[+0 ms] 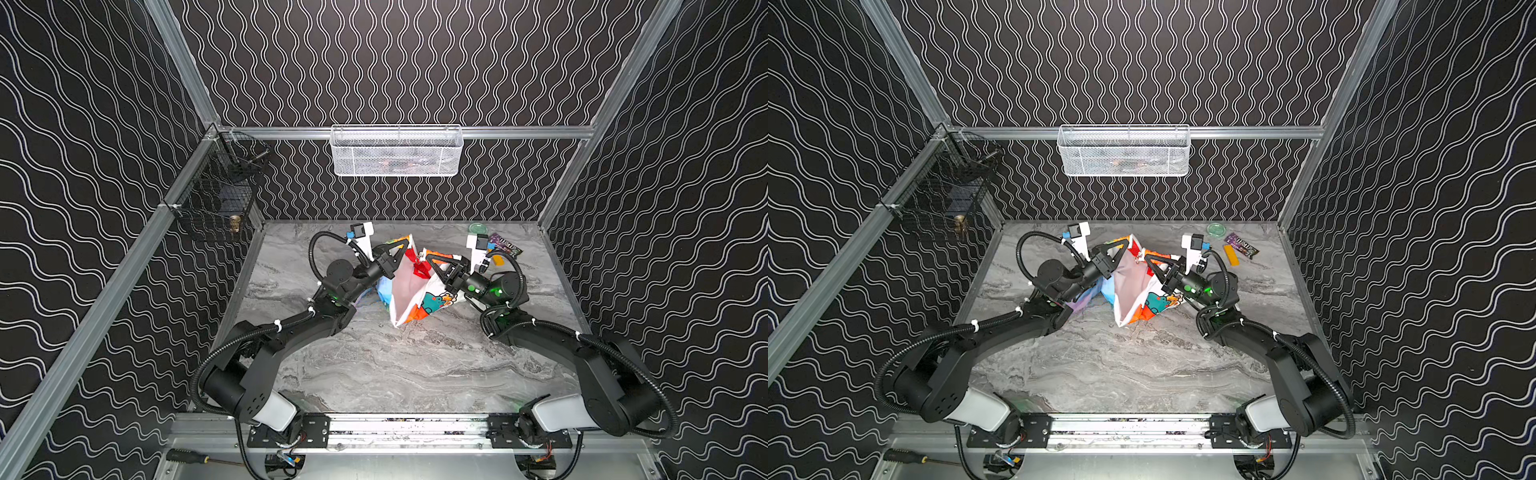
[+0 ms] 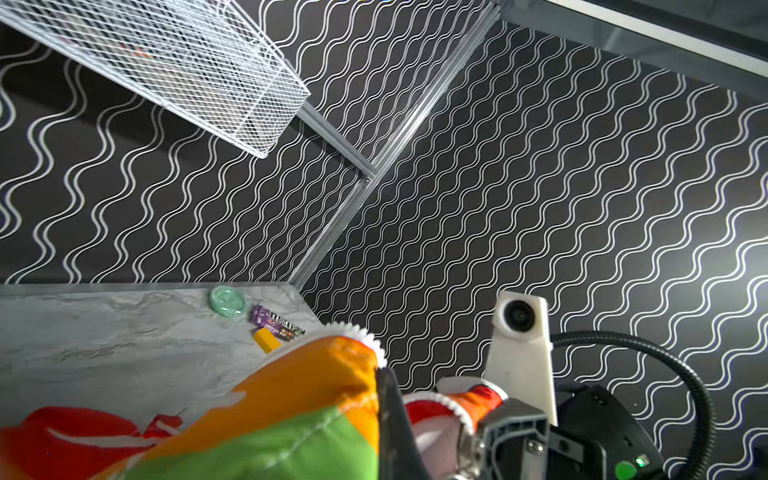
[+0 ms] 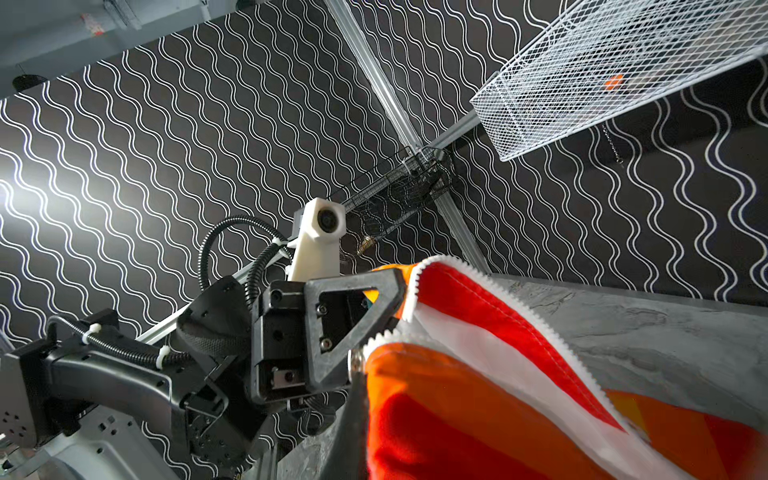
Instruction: Zip up the jacket
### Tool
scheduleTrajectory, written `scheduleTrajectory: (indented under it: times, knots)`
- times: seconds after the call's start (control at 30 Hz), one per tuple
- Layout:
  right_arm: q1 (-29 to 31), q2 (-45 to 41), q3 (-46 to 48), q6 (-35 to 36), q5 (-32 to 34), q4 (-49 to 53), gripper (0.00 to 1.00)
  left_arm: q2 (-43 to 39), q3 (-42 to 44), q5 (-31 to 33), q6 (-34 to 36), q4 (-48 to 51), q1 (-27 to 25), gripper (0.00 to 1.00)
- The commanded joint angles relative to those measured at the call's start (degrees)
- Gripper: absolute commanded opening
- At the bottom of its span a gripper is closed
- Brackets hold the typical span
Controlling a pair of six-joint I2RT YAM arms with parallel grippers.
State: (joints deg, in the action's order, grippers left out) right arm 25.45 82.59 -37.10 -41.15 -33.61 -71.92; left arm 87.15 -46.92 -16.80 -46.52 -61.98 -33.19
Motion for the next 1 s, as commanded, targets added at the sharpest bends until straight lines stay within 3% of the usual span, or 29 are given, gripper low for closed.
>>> scheduleTrajectory:
  times: [0.0, 0.47, 0.97]
  knots:
    - [0.07, 0.57, -0.26, -1.65, 1.32, -6.85, 0.0, 0.36, -0.37, 1.99, 0.13, -5.25, -1.01, 0.0]
    - [0.09, 0.87, 0.72, -2.41, 4.87, -6.87, 0.0, 1.59, -0.98, 3.88, -0.14, -7.85, -3.4, 0.0]
    - [0.12, 2.57, -0.6, -4.29, 4.5, -6.81, 0.0, 3.09, -1.51, 4.13, -0.94, -10.0, -3.74, 0.0]
